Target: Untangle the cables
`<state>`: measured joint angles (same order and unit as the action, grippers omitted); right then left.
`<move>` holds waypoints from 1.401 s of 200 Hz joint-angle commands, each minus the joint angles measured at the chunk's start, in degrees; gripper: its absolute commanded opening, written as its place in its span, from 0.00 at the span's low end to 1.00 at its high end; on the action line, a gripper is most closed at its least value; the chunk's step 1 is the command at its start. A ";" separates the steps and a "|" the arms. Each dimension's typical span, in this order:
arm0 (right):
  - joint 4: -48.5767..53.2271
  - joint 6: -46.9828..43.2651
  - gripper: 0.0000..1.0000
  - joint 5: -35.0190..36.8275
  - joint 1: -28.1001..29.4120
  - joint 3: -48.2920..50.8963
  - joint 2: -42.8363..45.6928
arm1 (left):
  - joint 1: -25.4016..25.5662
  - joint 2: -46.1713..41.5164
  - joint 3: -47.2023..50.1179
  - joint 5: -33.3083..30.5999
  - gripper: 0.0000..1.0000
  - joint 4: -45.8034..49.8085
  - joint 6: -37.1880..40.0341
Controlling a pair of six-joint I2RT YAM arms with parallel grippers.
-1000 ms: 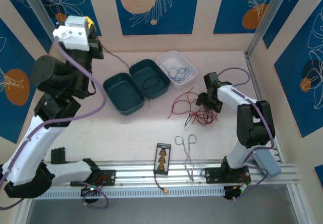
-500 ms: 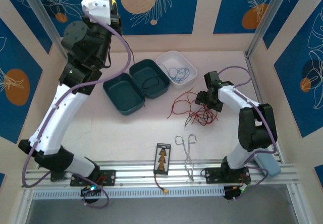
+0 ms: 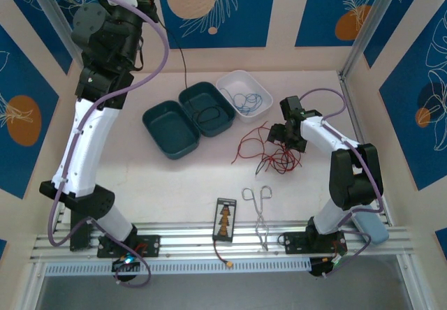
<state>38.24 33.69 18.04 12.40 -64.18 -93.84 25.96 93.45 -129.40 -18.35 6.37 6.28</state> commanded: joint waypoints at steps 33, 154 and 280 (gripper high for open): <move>1.05 0.33 0.88 0.34 0.29 -1.74 -1.22 | -2.13 6.42 -7.89 3.48 0.00 -2.95 -4.60; 0.32 0.33 0.88 -0.51 0.91 -2.75 -4.30 | -4.51 16.82 -17.72 8.43 0.00 -11.43 -12.99; 0.84 0.35 0.88 -0.47 2.11 -3.18 -3.09 | -4.51 4.12 26.07 10.02 0.00 -19.10 -21.94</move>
<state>38.04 33.71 17.96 14.00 -66.22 -98.06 22.13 103.13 -109.40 -8.75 -7.79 -13.21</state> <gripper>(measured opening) 0.877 0.041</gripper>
